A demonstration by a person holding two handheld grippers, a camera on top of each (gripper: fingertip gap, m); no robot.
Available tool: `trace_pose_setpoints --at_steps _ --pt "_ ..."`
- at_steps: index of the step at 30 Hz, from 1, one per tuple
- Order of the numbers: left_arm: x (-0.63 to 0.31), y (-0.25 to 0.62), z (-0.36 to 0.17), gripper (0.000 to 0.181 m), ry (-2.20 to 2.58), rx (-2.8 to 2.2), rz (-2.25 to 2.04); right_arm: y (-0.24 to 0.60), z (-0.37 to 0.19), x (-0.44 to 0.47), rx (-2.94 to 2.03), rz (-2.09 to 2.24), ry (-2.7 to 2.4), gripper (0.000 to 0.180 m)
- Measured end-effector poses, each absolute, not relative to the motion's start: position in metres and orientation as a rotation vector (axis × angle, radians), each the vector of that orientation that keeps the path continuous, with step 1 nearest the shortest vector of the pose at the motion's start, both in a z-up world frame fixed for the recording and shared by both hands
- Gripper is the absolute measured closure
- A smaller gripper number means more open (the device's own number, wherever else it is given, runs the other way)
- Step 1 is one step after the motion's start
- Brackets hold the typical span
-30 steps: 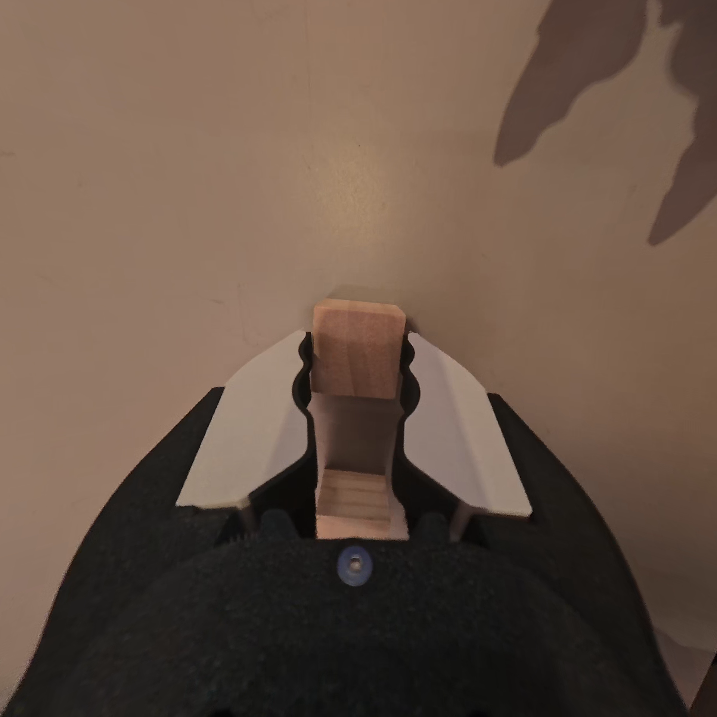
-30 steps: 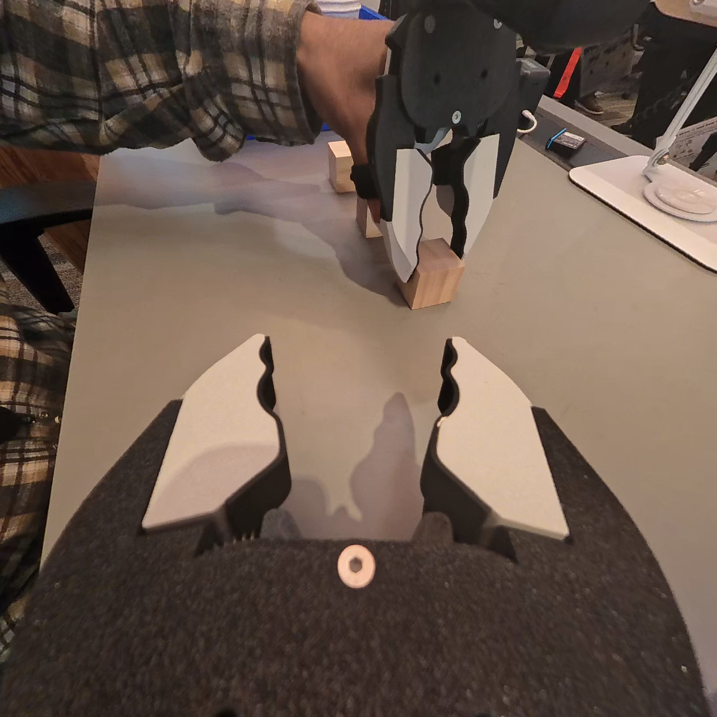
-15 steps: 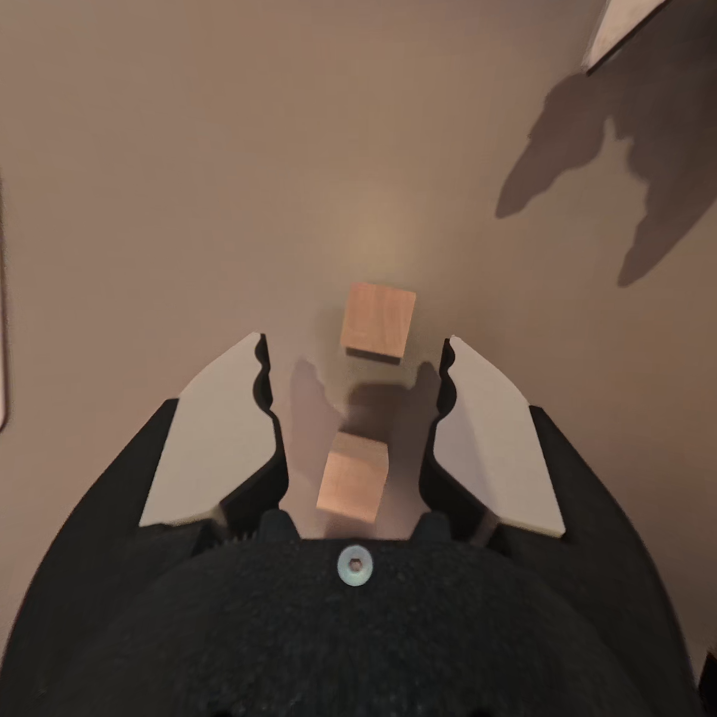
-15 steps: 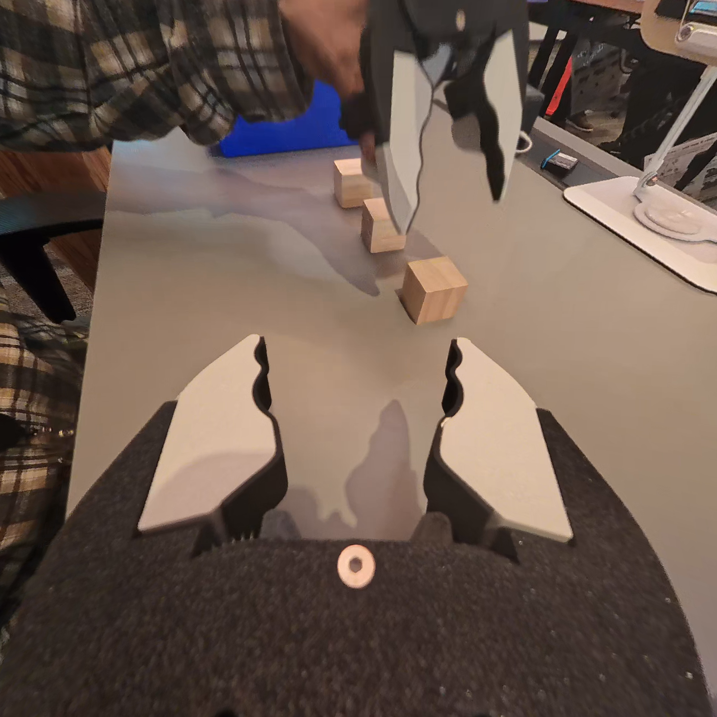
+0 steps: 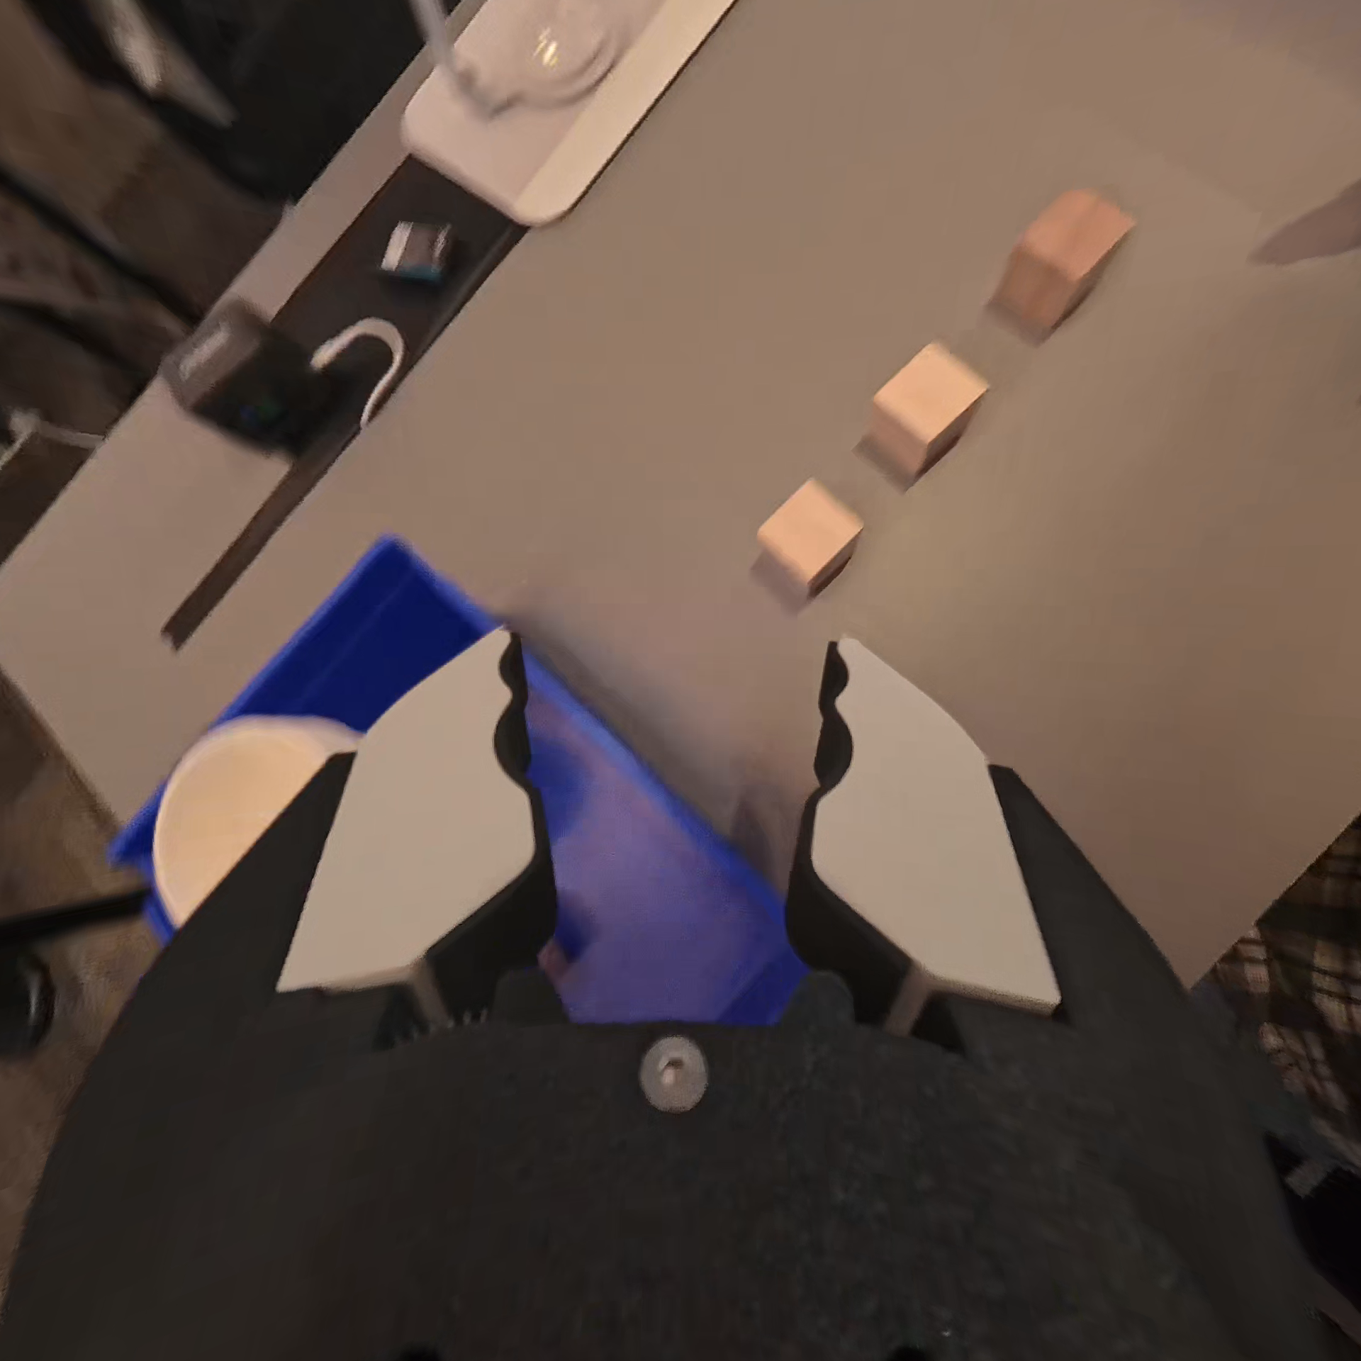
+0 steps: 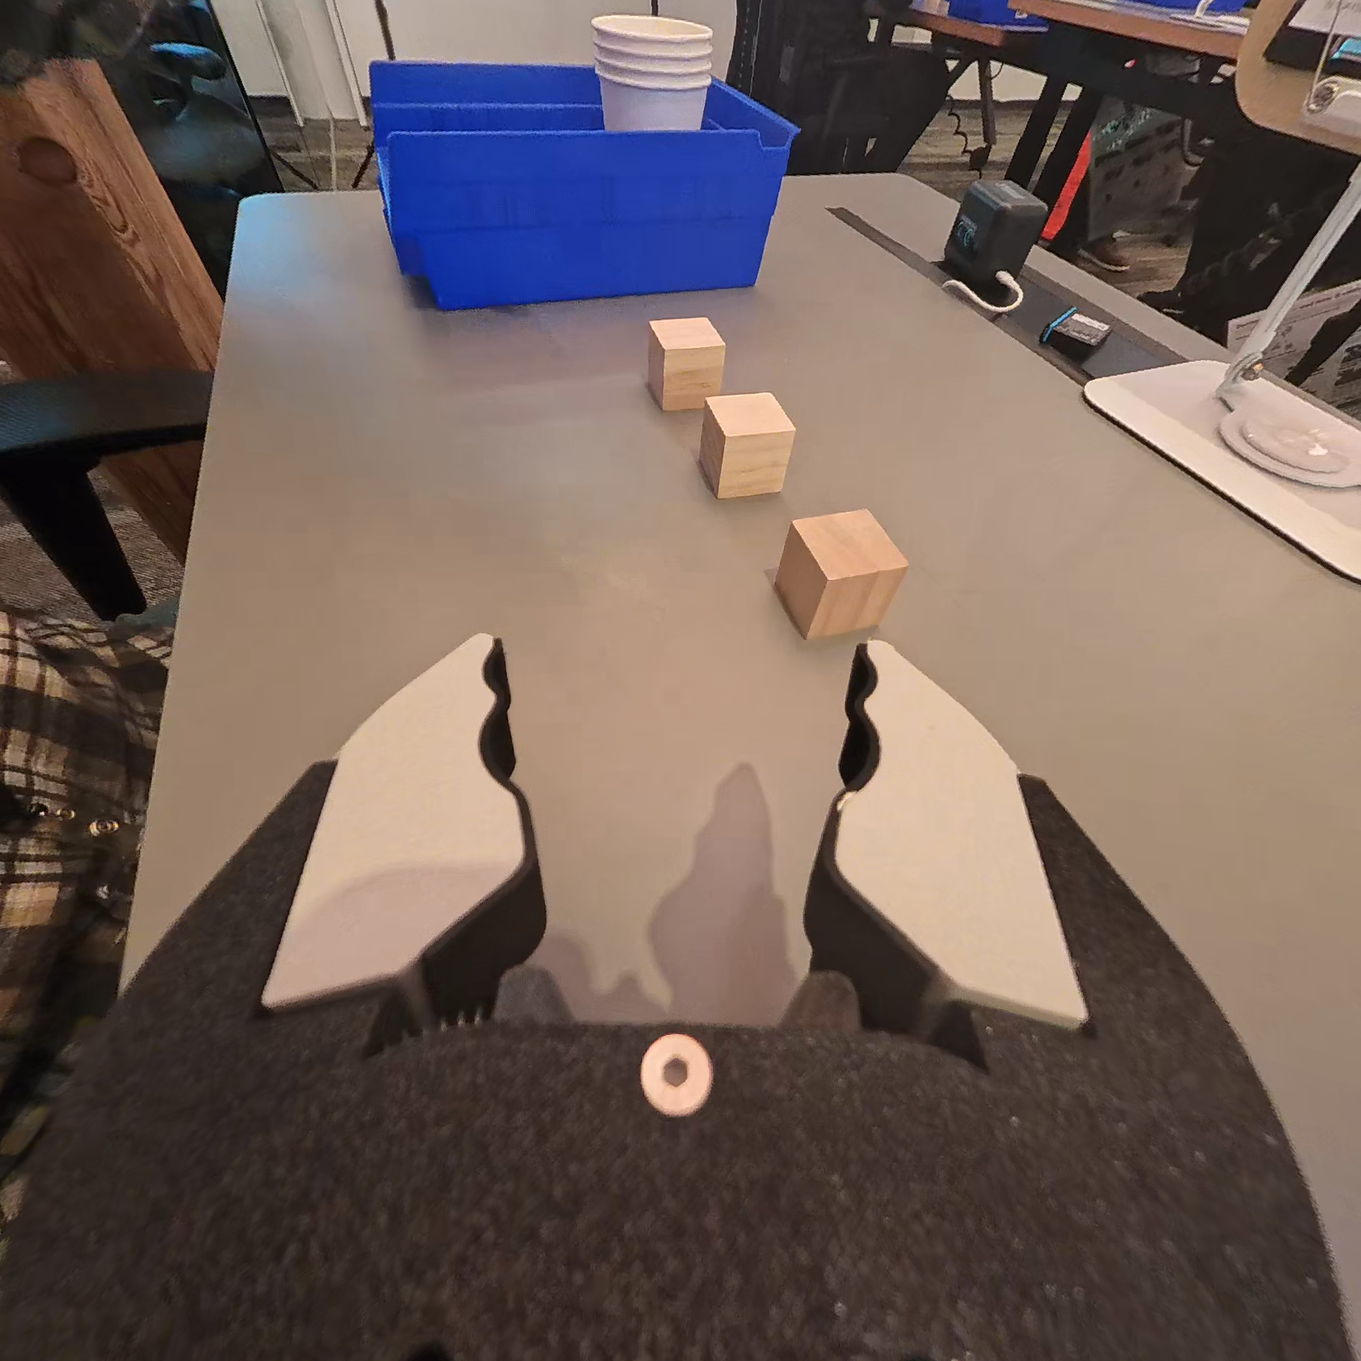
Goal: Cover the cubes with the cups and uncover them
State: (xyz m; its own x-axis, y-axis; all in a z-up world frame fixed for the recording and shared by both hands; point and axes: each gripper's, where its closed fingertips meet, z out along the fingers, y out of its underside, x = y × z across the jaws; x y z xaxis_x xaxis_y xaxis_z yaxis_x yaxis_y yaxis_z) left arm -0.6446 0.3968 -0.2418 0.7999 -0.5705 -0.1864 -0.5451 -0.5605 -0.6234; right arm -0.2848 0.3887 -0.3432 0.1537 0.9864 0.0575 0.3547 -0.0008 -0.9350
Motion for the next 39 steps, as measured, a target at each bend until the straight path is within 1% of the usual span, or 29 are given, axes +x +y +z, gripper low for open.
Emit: trace_pose_setpoints --at_steps 6,13,20,24,28,36,37,39 --pt "-0.741 0.350 -0.285 0.106 0.563 -2.445 0.035 0.390 -0.345 -0.289 -1.522 0.875 -1.358 0.092" --pt "-0.792 0.332 -0.337 0.106 0.403 -2.580 0.079 0.390 -0.347 -0.290 -1.533 0.873 -1.368 0.092" --pt "-0.807 0.336 -0.362 0.111 0.206 -2.673 0.094 0.390 -0.348 -0.288 -1.537 0.878 -1.354 0.093" --pt "-0.818 0.340 -0.366 0.113 -0.006 -2.667 0.143 0.390 -0.349 -0.291 -1.532 0.892 -1.357 0.093" --pt "-0.825 0.342 -0.377 0.109 -0.164 -2.677 0.141 0.388 -0.349 -0.293 -1.522 0.899 -1.371 0.093" --pt "-0.838 0.343 -0.406 0.112 -0.266 -2.754 0.216 0.386 -0.342 -0.291 -1.499 0.902 -1.367 0.093" --pt "-0.837 0.343 -0.410 0.115 -0.264 -2.772 0.206 0.386 -0.341 -0.290 -1.497 0.900 -1.366 0.093" --pt "-0.836 0.343 -0.419 0.128 -0.247 -2.809 0.174 0.385 -0.339 -0.289 -1.493 0.902 -1.360 0.093"
